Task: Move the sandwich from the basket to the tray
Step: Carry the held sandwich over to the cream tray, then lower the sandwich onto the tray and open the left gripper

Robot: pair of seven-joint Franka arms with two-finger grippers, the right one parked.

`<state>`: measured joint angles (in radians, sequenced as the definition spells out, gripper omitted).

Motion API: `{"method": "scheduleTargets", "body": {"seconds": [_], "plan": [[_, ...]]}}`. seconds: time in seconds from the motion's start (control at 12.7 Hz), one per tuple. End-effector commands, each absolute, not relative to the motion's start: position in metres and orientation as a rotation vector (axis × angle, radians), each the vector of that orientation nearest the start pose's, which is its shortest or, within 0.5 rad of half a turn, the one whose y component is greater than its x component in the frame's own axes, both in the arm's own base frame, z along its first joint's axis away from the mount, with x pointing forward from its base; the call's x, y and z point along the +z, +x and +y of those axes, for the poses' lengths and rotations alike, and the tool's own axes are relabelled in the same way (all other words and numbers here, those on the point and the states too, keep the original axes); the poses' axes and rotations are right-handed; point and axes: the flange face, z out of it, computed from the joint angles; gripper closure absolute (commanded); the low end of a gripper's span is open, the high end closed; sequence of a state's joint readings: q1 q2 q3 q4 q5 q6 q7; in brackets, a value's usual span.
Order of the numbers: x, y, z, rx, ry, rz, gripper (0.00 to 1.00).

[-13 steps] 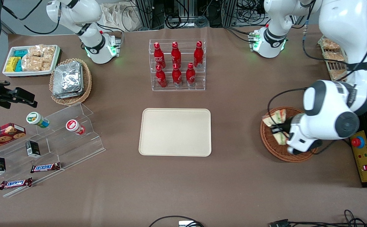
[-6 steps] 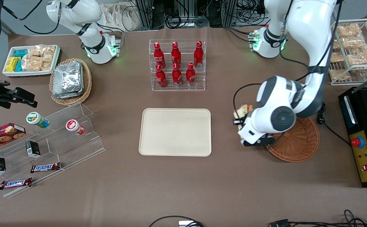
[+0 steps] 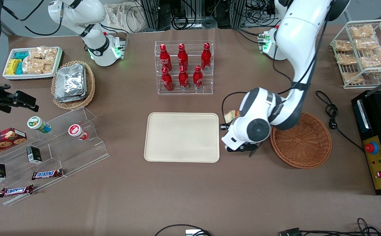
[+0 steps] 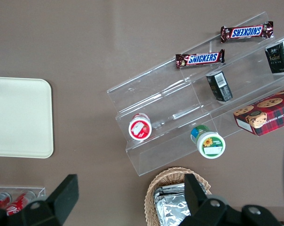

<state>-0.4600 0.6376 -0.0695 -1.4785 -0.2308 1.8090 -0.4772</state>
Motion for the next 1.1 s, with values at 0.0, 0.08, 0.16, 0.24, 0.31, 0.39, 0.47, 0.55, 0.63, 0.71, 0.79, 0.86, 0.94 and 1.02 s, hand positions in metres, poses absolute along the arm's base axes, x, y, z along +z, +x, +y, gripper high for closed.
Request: {"method": "scheduleTargets", "body": {"seconds": [0.0,0.08,0.16,0.24,0.31,0.39,0.47,0.55,0.63,0.71,0.79,0.86,0.94,1.02], "plan": [[0.269,0.580,-0.375,0.632,-3.162,-0.079,0.70],[0.261,0.574,-0.387,0.621,-3.165,-0.057,0.67],[0.255,0.566,-0.406,0.583,-3.177,-0.016,0.66],[0.245,0.565,-0.413,0.561,-3.190,-0.011,0.66],[0.236,0.564,-0.419,0.540,-3.202,0.006,0.66],[0.227,0.563,-0.425,0.534,-3.207,0.023,0.66],[0.220,0.562,-0.434,0.528,-3.213,0.040,0.66],[0.212,0.562,-0.441,0.527,-3.215,0.051,0.66],[0.204,0.560,-0.447,0.530,-3.210,0.066,0.66],[0.198,0.560,-0.448,0.533,-3.205,0.069,0.66],[0.194,0.560,-0.448,0.536,-3.200,0.073,0.66],[0.194,0.561,-0.447,0.536,-3.200,0.070,0.66],[0.194,0.561,-0.447,0.538,-3.199,0.071,0.63],[0.194,0.562,-0.445,0.537,-3.199,0.066,0.59]]}}
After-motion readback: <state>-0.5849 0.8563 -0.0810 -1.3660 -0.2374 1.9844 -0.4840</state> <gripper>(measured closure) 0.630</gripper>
